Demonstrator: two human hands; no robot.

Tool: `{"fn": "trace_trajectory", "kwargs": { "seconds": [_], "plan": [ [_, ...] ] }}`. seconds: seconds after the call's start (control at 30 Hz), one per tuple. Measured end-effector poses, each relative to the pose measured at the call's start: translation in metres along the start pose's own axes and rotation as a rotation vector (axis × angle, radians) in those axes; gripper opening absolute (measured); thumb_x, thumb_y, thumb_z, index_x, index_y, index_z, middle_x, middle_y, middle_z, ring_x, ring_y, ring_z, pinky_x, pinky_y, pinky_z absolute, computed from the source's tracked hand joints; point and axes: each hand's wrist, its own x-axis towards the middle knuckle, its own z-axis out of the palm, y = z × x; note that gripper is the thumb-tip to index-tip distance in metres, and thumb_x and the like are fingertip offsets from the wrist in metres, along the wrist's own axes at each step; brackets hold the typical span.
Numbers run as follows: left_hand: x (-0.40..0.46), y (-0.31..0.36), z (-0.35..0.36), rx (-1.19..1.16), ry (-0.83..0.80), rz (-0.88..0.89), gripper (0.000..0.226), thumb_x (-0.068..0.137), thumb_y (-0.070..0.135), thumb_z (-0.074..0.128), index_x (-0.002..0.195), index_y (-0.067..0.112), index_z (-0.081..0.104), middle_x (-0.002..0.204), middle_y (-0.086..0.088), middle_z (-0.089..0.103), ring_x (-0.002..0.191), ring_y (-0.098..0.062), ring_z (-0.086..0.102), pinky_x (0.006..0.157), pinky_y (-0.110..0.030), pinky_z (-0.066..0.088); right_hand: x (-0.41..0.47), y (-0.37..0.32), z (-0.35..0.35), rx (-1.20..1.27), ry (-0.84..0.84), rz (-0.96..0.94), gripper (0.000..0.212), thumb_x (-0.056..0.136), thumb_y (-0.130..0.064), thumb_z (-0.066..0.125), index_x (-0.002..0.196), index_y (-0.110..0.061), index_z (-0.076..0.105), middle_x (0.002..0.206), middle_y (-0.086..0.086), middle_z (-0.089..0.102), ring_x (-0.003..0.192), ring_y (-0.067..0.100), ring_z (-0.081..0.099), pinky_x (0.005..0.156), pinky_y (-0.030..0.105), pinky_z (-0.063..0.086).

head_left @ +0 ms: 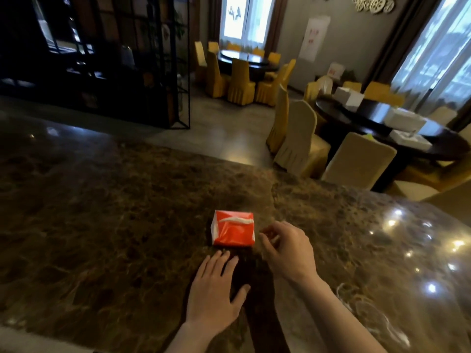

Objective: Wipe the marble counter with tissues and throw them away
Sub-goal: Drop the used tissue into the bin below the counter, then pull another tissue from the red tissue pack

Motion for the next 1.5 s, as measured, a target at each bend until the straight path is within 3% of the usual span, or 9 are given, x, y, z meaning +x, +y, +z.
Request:
{"fn": "trace_trajectory", "kwargs": {
  "seconds": [0.3,0.43,0.57,0.7,0.87,1.0,1.13,1.23,1.5],
  "plan": [
    [0.028,-0.031,-0.015,0.053,0.003,-0.23,0.111,0.072,0.091,0.008,0.159,0.024,-0.005,0.169,0.001,-0.011,0.154,-0.018,-0.011,0.125,-0.041,-0.008,0.055,0.006,0.055,-0.153,-0.142,0.063,0.035,0.09,-0.048,0.066,0.122,-0.034,0.065,0.111,-0.011,0.056,0.103,0.01,0.057,0.08,0.028,0.052],
    [0.03,-0.033,-0.006,0.056,-0.085,-0.243,0.116,0.073,0.092,0.016,0.158,0.018,-0.015,0.167,-0.002,-0.02,0.153,-0.018,-0.016,0.114,-0.034,-0.028,0.065,0.001,0.074,-0.201,-0.17,0.062,0.044,0.093,-0.05,0.062,0.135,-0.036,0.058,0.127,-0.006,0.053,0.117,0.014,0.049,0.09,0.033,0.051],
    [0.032,-0.034,-0.007,0.08,-0.067,-0.179,0.114,0.074,0.089,0.027,0.156,0.009,0.031,0.164,-0.013,0.021,0.151,-0.027,0.026,0.114,-0.031,-0.018,0.072,-0.001,0.081,-0.244,-0.171,0.037,0.035,0.093,-0.045,0.065,0.127,-0.035,0.065,0.124,-0.006,0.056,0.115,0.015,0.048,0.093,0.033,0.048],
    [0.031,-0.036,0.001,0.101,-0.051,-0.192,0.119,0.07,0.095,0.011,0.159,0.018,-0.01,0.164,-0.001,-0.022,0.153,-0.019,-0.015,0.111,-0.034,-0.031,0.078,0.0,0.076,-0.19,-0.138,0.011,0.027,0.093,-0.043,0.067,0.118,-0.036,0.07,0.119,-0.009,0.06,0.109,0.012,0.052,0.088,0.03,0.046],
    [0.031,-0.034,-0.003,0.131,-0.057,-0.171,0.119,0.069,0.095,0.01,0.158,0.019,-0.012,0.166,0.0,-0.022,0.152,-0.017,-0.02,0.101,-0.031,-0.037,0.091,-0.001,0.057,-0.134,-0.207,-0.07,0.028,0.1,-0.04,0.057,0.125,-0.036,0.069,0.111,-0.011,0.068,0.097,0.011,0.064,0.073,0.026,0.049],
    [0.03,-0.032,-0.006,0.136,-0.059,-0.152,0.121,0.066,0.096,-0.002,0.158,0.019,-0.014,0.166,-0.001,-0.022,0.152,-0.018,-0.02,0.103,-0.032,-0.035,0.096,-0.006,0.047,-0.043,-0.119,0.003,0.02,0.097,-0.036,0.064,0.113,-0.033,0.076,0.11,-0.013,0.074,0.097,0.007,0.067,0.08,0.03,0.058],
    [0.029,-0.027,-0.015,0.082,0.033,-0.111,0.124,0.067,0.094,0.0,0.158,0.012,0.019,0.167,-0.007,0.01,0.154,-0.024,0.011,0.108,-0.03,-0.026,0.1,-0.007,0.04,0.148,-0.061,0.142,0.01,0.093,-0.03,0.071,0.1,-0.027,0.078,0.099,-0.011,0.075,0.09,0.005,0.066,0.078,0.029,0.059],
    [0.027,-0.024,-0.024,0.017,-0.178,-0.138,0.106,0.074,0.087,0.033,0.135,0.004,0.061,0.144,-0.014,0.056,0.132,-0.03,0.054,0.114,-0.032,-0.004,0.104,-0.008,0.035,0.297,-0.092,0.243,0.004,0.09,-0.025,0.075,0.093,-0.025,0.073,0.094,-0.009,0.069,0.087,0.007,0.062,0.069,0.021,0.051],
    [0.028,-0.027,-0.022,0.097,-0.241,-0.185,0.103,0.065,0.085,0.043,0.118,0.002,0.073,0.127,-0.016,0.069,0.115,-0.031,0.067,0.112,-0.034,0.004,0.124,-0.013,0.02,0.445,-0.015,0.206,0.034,0.095,-0.014,0.069,0.127,-0.025,0.065,0.116,-0.008,0.057,0.106,0.008,0.055,0.08,0.021,0.053]
  ]
}}
